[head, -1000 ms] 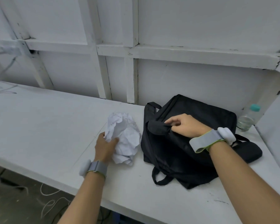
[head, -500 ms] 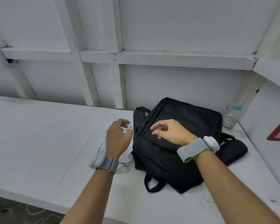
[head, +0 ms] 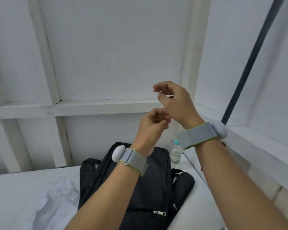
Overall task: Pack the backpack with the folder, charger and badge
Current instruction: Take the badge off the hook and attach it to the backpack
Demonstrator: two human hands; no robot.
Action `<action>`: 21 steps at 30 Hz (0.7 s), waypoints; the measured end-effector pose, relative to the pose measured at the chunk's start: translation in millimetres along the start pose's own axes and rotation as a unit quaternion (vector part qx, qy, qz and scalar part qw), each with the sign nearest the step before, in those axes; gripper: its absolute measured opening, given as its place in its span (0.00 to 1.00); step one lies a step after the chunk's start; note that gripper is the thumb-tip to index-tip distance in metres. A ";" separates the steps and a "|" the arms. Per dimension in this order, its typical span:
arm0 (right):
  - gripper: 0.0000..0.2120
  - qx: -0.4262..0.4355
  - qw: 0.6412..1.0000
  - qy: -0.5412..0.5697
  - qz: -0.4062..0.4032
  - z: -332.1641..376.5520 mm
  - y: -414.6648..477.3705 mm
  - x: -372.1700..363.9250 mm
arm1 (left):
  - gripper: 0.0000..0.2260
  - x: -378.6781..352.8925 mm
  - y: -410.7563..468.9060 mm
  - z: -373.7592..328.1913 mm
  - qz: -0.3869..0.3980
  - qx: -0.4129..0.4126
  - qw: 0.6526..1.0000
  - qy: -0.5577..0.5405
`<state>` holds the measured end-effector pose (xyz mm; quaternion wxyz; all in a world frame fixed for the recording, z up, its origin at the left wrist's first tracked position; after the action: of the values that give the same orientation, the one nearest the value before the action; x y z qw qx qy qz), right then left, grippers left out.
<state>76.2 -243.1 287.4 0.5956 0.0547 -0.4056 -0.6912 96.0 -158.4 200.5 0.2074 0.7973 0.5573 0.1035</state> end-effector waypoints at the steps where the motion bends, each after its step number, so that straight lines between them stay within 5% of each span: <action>1: 0.13 0.000 1.000 -0.012 -0.018 2.0 6.1 18.3 | 0.13 -17.7 12.5 -3.2 0.020 -0.007 1.000 -0.002; 7: 0.13 0.031 0.980 -0.134 -0.141 12.6 30.1 113.0 | 0.09 -125.8 62.6 -24.8 0.160 0.003 0.986 -0.045; 10: 0.16 0.107 0.911 -0.273 -0.290 27.4 26.7 145.5 | 0.09 -165.6 68.1 -19.3 0.231 0.029 0.973 -0.002; 13: 0.27 0.082 0.827 -0.329 -0.449 34.5 17.2 171.8 | 0.07 -178.8 66.9 -10.6 0.240 0.034 0.970 0.008; 17: 0.34 0.034 0.891 -0.173 -0.419 14.8 34.5 198.0 | 0.17 -184.4 66.7 -11.9 0.227 0.015 0.973 0.040; 21: 0.17 -0.009 0.897 -0.117 -0.426 7.4 46.6 216.9 | 0.16 -178.9 80.3 -13.9 0.193 0.001 0.981 0.028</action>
<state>46.7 -425.9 409.8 0.1931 0.1360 -0.4038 -0.8838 94.5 -345.6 260.5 0.1674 0.8868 0.3985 0.1636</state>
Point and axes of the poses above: each hand's wrist, its own y-axis towards the middle knuckle, its own x-axis out of the back of the hand, z = x × y, the point moved 7 cm from there along y, towards the middle knuckle, and after that the axes turned 5 degrees about z, right-handed, at the moved point
